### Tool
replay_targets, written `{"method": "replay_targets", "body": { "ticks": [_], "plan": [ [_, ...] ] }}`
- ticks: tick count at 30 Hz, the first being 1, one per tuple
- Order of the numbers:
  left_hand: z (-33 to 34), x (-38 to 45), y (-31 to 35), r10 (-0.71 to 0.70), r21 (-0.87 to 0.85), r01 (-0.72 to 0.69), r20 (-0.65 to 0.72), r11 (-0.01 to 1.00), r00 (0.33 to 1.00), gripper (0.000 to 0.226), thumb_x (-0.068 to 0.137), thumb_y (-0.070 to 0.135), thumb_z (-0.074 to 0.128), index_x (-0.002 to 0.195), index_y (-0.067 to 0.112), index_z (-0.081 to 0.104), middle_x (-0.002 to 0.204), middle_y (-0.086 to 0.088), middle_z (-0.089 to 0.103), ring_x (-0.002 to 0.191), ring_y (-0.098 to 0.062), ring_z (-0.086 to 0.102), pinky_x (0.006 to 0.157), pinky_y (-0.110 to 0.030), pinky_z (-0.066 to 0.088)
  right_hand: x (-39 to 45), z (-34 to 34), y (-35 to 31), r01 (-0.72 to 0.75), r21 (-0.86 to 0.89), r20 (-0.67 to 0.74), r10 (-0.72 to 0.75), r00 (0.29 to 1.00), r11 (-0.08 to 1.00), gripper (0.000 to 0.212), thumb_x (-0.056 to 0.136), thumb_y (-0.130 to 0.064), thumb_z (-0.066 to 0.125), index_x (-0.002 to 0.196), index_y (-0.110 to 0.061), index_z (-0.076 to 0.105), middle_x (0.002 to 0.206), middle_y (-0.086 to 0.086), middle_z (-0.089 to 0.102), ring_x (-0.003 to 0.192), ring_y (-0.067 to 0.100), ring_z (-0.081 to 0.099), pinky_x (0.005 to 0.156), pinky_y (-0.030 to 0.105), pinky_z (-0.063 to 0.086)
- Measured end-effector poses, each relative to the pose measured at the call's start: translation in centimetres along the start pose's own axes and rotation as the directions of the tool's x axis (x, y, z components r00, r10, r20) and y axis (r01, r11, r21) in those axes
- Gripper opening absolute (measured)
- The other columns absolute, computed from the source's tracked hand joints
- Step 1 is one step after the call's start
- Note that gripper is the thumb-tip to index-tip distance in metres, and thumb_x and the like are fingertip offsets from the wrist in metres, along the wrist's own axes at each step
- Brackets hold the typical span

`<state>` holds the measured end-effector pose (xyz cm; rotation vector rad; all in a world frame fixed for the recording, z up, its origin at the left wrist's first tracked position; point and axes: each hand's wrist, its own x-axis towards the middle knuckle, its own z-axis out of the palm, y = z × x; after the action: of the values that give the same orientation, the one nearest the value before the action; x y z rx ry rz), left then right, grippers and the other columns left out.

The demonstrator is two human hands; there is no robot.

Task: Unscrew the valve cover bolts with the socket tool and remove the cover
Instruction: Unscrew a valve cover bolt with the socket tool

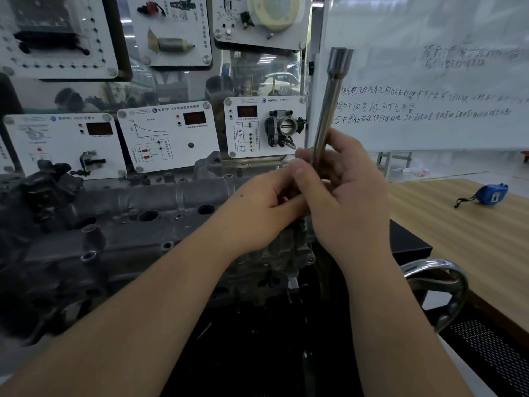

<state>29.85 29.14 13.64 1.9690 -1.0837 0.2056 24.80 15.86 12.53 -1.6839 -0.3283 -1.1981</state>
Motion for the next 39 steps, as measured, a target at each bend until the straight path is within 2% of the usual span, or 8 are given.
{"method": "replay_targets", "body": {
  "ticks": [4,8,13,19,23,29,34,39],
  "plan": [
    [0.01,-0.01,-0.06,-0.001,0.009,0.002,-0.027,1.0,1.0,0.013,0.101,0.033,0.063,0.105,0.022,0.067,0.095,-0.001,0.072,0.084,-0.025,0.069,0.079,-0.051,0.056,-0.09,-0.16,-0.2,0.025,-0.049,-0.036,-0.027,0.999,0.999,0.02,0.096,-0.028,0.063,0.114,-0.037,0.068,0.086,-0.023,0.073,0.078,0.001,0.07,0.069,0.015,0.052],
    [-0.14,-0.1,-0.11,-0.015,-0.009,0.015,0.032,1.0,0.999,0.022,0.104,0.035,0.053,0.109,0.023,0.07,0.1,-0.007,0.075,0.094,-0.028,0.07,0.085,-0.049,0.054,-0.05,-0.35,-0.24,-0.031,0.029,0.006,0.03,1.0,0.999,0.035,0.099,-0.027,0.056,0.133,-0.034,0.053,0.102,-0.023,0.075,0.091,0.001,0.073,0.069,0.019,0.057],
    [-0.23,-0.07,-0.17,0.009,0.028,-0.009,0.024,1.0,1.0,0.016,0.103,0.033,0.058,0.111,0.038,0.071,0.103,0.015,0.075,0.093,0.0,0.071,0.082,-0.028,0.057,-0.04,-0.16,-0.28,-0.007,-0.01,0.02,0.007,1.0,1.0,0.038,0.096,-0.033,0.064,0.133,-0.038,0.055,0.1,-0.02,0.075,0.094,-0.003,0.07,0.077,0.017,0.056],
    [-0.07,0.14,-0.31,-0.009,0.018,0.009,-0.014,1.0,1.0,0.021,0.099,0.029,0.066,0.112,0.013,0.066,0.101,-0.005,0.073,0.092,-0.025,0.07,0.083,-0.052,0.056,-0.11,-0.05,-0.14,0.029,-0.091,-0.002,-0.029,1.0,0.995,0.017,0.099,-0.027,0.06,0.113,-0.026,0.07,0.084,-0.019,0.072,0.081,0.003,0.069,0.07,0.019,0.051],
    [-0.17,0.09,-0.22,-0.01,0.021,0.009,0.022,1.0,1.0,0.018,0.107,0.03,0.052,0.11,0.023,0.068,0.102,0.001,0.073,0.096,-0.017,0.069,0.087,-0.044,0.054,0.19,-0.46,-0.24,-0.006,-0.023,0.035,0.006,0.999,1.0,0.031,0.1,-0.027,0.053,0.128,-0.04,0.051,0.096,-0.026,0.074,0.085,0.001,0.072,0.075,0.018,0.056],
    [-0.12,0.02,-0.13,-0.006,0.035,0.006,0.012,0.999,1.0,0.022,0.107,0.031,0.053,0.121,0.022,0.067,0.11,0.005,0.074,0.103,-0.014,0.069,0.09,-0.044,0.055,0.11,-0.41,-0.44,0.006,0.003,0.063,-0.006,0.998,1.0,0.026,0.097,-0.028,0.061,0.113,-0.048,0.056,0.094,-0.021,0.075,0.083,0.003,0.071,0.07,0.017,0.055],
    [-0.03,0.08,-0.03,-0.023,0.014,0.023,-0.014,1.0,1.0,0.021,0.103,0.03,0.058,0.117,0.015,0.063,0.107,-0.006,0.071,0.099,-0.028,0.069,0.087,-0.054,0.055,0.08,-0.22,-0.06,0.052,-0.136,0.021,-0.05,0.999,0.989,0.01,0.098,-0.024,0.061,0.101,-0.023,0.071,0.069,-0.015,0.059,0.07,0.003,0.059,0.063,0.007,0.039],
    [-0.29,-0.15,0.25,-0.035,0.014,0.034,0.026,0.999,0.999,0.022,0.108,0.027,0.049,0.116,0.017,0.067,0.109,-0.001,0.073,0.105,-0.018,0.068,0.095,-0.048,0.053,0.02,-0.08,-0.18,-0.022,-0.011,0.043,0.022,0.999,1.0,0.036,0.1,-0.023,0.053,0.135,-0.02,0.061,0.094,-0.016,0.075,0.09,0.002,0.071,0.073,0.017,0.055]
  ]
}}
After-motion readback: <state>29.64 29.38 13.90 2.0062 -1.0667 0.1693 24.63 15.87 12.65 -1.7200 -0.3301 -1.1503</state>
